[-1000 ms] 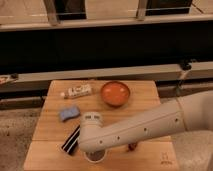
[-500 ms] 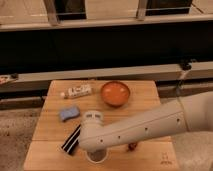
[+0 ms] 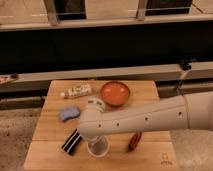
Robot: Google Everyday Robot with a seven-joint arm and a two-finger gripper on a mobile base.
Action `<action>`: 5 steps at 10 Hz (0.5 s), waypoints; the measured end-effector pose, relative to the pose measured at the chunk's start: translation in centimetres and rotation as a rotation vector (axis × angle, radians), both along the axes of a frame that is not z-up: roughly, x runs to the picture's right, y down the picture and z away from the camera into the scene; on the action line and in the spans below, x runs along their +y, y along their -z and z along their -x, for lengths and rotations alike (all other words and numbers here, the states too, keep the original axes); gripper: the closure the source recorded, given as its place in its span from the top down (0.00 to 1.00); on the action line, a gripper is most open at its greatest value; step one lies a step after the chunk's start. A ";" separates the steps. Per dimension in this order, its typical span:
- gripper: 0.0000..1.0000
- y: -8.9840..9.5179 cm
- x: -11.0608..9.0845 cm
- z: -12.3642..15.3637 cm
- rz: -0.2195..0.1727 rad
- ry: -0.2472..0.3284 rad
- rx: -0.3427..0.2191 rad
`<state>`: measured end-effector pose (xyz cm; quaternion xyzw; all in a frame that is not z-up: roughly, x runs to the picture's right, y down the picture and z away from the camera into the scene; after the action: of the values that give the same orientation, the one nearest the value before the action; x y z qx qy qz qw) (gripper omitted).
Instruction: Pick up the ceramic cup
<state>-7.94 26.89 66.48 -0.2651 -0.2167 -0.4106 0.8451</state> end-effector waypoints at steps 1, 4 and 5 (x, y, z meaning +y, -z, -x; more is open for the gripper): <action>0.00 0.3 -0.9 -0.4 0.017 0.002 0.006; 0.00 1.3 -3.0 -1.4 0.039 -0.006 0.012; 0.00 1.6 -3.5 -1.7 0.045 -0.011 0.011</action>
<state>-6.29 23.37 64.91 -0.2851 -0.2227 -0.3994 0.8424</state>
